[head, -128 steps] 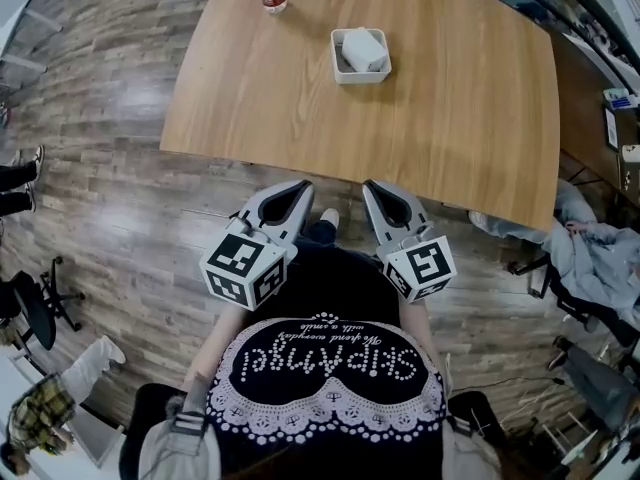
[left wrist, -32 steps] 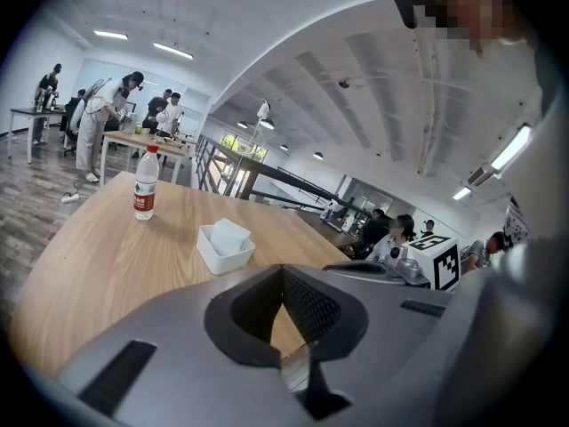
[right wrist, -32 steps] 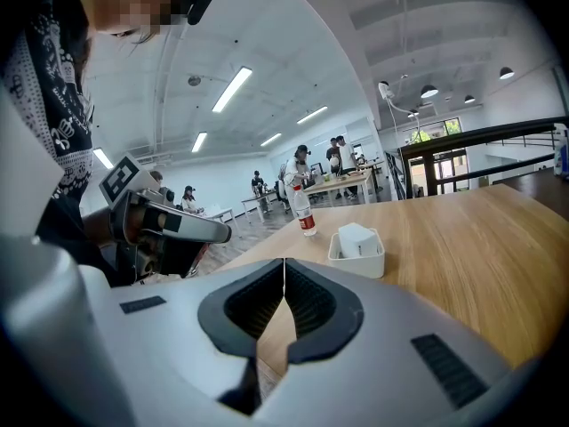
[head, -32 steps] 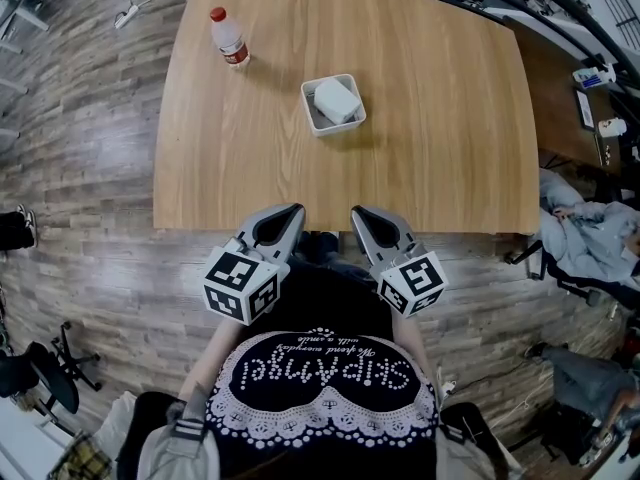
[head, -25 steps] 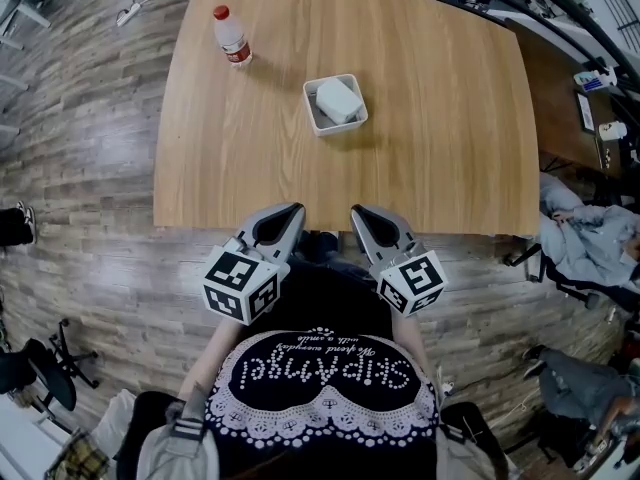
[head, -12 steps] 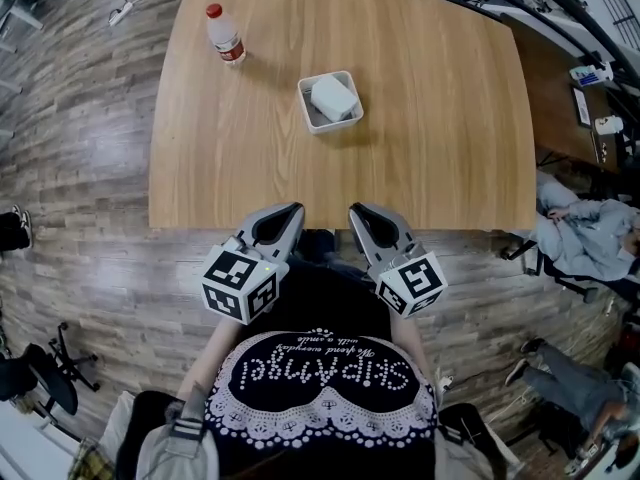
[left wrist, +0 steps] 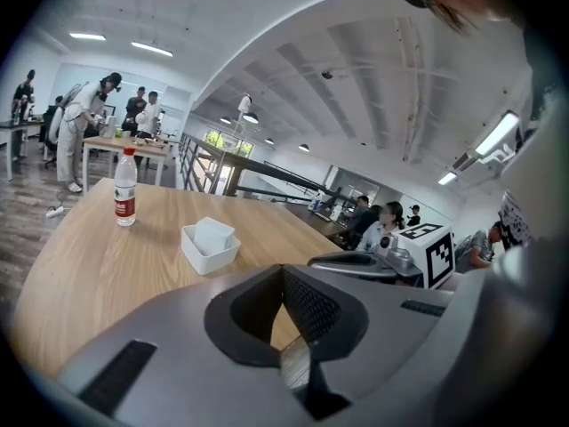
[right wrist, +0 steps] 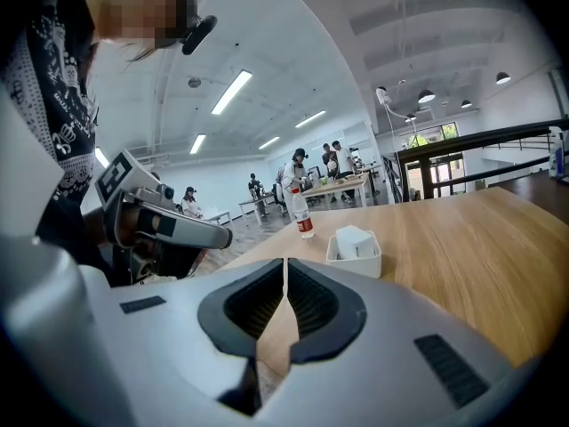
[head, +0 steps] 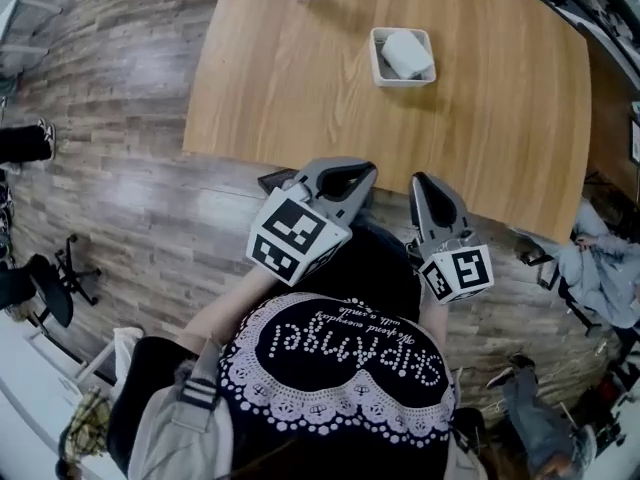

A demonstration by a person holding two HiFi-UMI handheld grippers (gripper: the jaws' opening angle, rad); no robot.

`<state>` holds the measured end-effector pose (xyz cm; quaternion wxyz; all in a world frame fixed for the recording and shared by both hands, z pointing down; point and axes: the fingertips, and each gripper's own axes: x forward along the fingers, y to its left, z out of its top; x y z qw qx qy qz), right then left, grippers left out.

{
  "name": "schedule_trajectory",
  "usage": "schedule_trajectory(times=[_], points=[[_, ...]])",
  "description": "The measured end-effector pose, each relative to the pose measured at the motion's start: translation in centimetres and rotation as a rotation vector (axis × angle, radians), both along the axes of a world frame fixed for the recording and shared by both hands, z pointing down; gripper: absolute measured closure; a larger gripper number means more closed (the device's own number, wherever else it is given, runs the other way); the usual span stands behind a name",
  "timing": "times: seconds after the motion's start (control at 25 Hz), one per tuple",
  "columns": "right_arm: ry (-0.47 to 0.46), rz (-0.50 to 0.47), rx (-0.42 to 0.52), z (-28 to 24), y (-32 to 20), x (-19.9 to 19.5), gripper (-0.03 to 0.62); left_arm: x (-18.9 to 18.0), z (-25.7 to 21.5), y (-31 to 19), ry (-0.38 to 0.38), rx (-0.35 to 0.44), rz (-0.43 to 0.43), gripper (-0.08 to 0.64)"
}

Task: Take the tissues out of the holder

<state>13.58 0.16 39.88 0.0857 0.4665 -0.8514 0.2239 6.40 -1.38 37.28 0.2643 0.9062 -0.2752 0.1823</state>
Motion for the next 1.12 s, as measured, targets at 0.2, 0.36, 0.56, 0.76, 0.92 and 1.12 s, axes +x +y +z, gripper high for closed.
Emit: schedule_trajectory(times=[0.2,0.36,0.56,0.76,0.92,1.12], points=[[-0.006,0.009,-0.037,1.8,0.7,-2.2,0.58,-0.4,2.2,3.0,-0.009,-0.076,0.138,0.554],[-0.009,0.011,-0.058,2.2,0.8,-2.3,0.58,-0.2,2.7,3.7,-0.003,-0.129,0.168,0.554],[-0.011,0.014,-0.063,2.2,0.6,-2.4,0.58,0.7,3.0,4.3,-0.028,-0.139,0.223,0.554],[0.002,0.034,-0.065,2.4,0.2,-1.6,0.58,1.5,2.9,4.4,-0.048,-0.118,0.276,0.554],[0.059,0.038,-0.055,2.7,-0.9,-1.3,0.578,0.7,3.0,3.9,-0.041,-0.129,0.252,0.554],[0.106,0.037,-0.055,4.3,-4.7,-1.0,0.454,-0.9,3.5,2.4,-0.013,-0.162,0.16,0.554]])
